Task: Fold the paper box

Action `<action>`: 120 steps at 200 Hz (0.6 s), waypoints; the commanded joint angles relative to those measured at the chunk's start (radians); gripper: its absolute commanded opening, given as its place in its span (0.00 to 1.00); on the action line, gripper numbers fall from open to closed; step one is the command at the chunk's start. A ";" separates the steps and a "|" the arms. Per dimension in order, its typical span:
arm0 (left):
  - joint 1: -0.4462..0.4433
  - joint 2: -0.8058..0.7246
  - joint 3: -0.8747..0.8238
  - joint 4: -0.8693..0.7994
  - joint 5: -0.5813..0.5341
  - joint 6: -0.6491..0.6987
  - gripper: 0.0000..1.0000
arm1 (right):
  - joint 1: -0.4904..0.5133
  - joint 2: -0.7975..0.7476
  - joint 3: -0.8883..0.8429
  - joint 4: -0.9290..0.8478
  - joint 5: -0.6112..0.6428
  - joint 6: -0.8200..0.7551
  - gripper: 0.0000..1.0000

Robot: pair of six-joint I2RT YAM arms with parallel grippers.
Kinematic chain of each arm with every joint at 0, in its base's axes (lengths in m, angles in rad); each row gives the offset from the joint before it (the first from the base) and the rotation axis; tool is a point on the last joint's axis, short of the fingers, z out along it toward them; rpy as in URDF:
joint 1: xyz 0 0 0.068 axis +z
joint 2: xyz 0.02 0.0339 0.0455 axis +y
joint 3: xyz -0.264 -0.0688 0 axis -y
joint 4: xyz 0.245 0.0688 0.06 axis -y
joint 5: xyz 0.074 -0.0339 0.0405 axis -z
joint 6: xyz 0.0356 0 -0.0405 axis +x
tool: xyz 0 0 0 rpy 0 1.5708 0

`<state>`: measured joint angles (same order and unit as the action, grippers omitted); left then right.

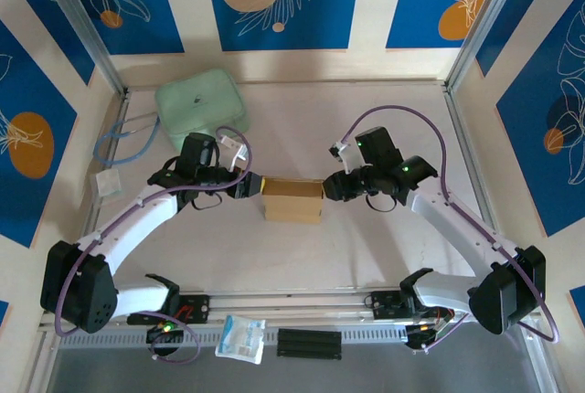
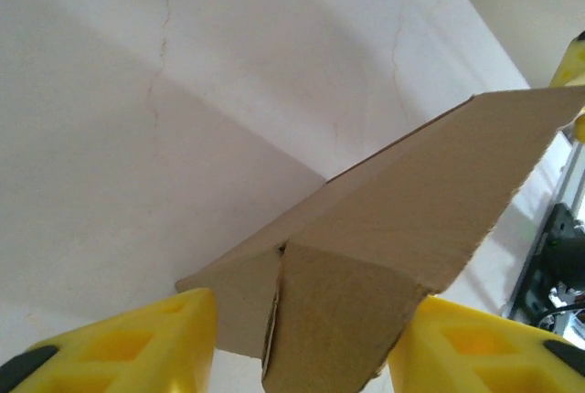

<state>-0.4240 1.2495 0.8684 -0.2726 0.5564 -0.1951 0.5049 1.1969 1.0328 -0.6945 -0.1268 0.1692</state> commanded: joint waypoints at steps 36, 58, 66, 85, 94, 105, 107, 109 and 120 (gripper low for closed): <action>-0.009 -0.011 -0.012 0.029 0.071 -0.046 0.42 | 0.007 0.017 0.023 0.002 0.053 0.109 0.27; -0.010 -0.013 -0.016 0.049 0.088 -0.078 0.37 | 0.002 0.026 0.039 -0.009 0.043 0.157 0.26; -0.011 -0.012 -0.018 0.060 0.101 -0.093 0.36 | 0.002 0.026 0.048 -0.015 0.036 0.171 0.26; -0.013 -0.013 -0.021 0.071 0.119 -0.111 0.35 | 0.000 0.023 0.061 -0.019 0.030 0.205 0.25; -0.016 -0.016 -0.023 0.072 0.118 -0.113 0.35 | -0.001 0.018 0.062 -0.019 0.032 0.217 0.24; -0.017 -0.019 -0.025 0.071 0.114 -0.113 0.34 | -0.003 0.014 0.062 -0.016 0.037 0.226 0.23; -0.018 -0.019 -0.025 0.071 0.113 -0.113 0.34 | -0.003 0.012 0.061 -0.015 0.038 0.227 0.23; -0.018 -0.020 -0.025 0.071 0.111 -0.113 0.34 | -0.004 0.012 0.061 -0.014 0.039 0.229 0.22; -0.017 -0.021 -0.026 0.070 0.109 -0.115 0.33 | -0.009 0.010 0.059 -0.014 0.038 0.237 0.22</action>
<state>-0.4301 1.2488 0.8516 -0.2234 0.6357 -0.2913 0.5064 1.2213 1.0649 -0.6964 -0.0853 0.3576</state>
